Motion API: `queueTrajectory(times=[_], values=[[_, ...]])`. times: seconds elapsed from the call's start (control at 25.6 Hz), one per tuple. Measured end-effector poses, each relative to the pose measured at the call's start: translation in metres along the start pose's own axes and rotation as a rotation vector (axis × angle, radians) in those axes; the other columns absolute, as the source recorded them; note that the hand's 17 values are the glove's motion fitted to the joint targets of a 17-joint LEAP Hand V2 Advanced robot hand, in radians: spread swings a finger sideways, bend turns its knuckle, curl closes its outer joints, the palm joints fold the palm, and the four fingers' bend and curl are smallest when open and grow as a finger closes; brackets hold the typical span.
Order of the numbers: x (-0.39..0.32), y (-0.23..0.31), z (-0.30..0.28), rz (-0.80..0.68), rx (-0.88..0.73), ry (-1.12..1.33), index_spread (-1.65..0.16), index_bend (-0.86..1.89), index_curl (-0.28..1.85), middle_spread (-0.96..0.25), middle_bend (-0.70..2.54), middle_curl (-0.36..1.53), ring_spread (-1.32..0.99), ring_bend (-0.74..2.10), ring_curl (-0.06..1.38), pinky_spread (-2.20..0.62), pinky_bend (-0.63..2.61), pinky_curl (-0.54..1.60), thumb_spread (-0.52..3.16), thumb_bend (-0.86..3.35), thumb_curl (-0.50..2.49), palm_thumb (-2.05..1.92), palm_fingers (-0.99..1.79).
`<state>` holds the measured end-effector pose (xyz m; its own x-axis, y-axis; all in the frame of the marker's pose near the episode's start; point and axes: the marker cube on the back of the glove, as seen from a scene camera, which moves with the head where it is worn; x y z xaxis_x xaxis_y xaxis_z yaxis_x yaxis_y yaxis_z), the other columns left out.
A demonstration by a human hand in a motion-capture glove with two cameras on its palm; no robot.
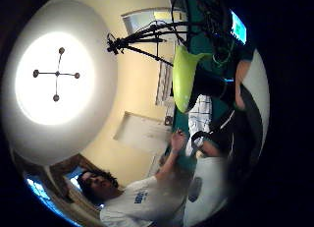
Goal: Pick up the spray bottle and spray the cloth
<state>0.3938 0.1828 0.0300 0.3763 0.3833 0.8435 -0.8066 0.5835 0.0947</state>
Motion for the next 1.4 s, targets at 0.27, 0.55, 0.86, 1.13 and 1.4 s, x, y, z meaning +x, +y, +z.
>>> queueTrajectory(times=[0.27,0.55,0.86,1.13,1.4], values=[[-0.001,-0.007,0.018,0.005,-0.043,-0.025,-0.29,0.53,0.48,-0.22,0.63,0.59,-0.22,0.85,0.57,-0.13,0.77,0.59,0.49,0.09,0.61,1.17,1.37],[0.008,-0.011,0.031,0.034,-0.078,-0.039,-0.27,0.64,0.57,-0.22,0.76,0.68,-0.22,0.95,0.64,-0.12,0.85,0.67,0.37,0.06,0.66,1.18,1.26],[0.015,-0.017,0.044,0.072,-0.082,-0.071,-0.26,0.71,0.64,-0.22,0.83,0.75,-0.22,0.99,0.67,-0.12,0.87,0.74,0.28,0.04,0.71,1.19,1.15],[0.024,-0.012,0.043,0.084,-0.098,-0.085,-0.27,0.57,0.64,-0.22,0.7,0.72,-0.22,0.89,0.65,-0.2,0.71,0.69,0.26,-0.04,0.72,1.11,0.87],[0.02,-0.009,0.035,0.046,-0.04,-0.028,-0.34,0.32,0.57,-0.22,0.49,0.63,-0.21,0.74,0.59,-0.14,0.57,0.6,0.43,-0.03,0.73,1.07,0.47]])
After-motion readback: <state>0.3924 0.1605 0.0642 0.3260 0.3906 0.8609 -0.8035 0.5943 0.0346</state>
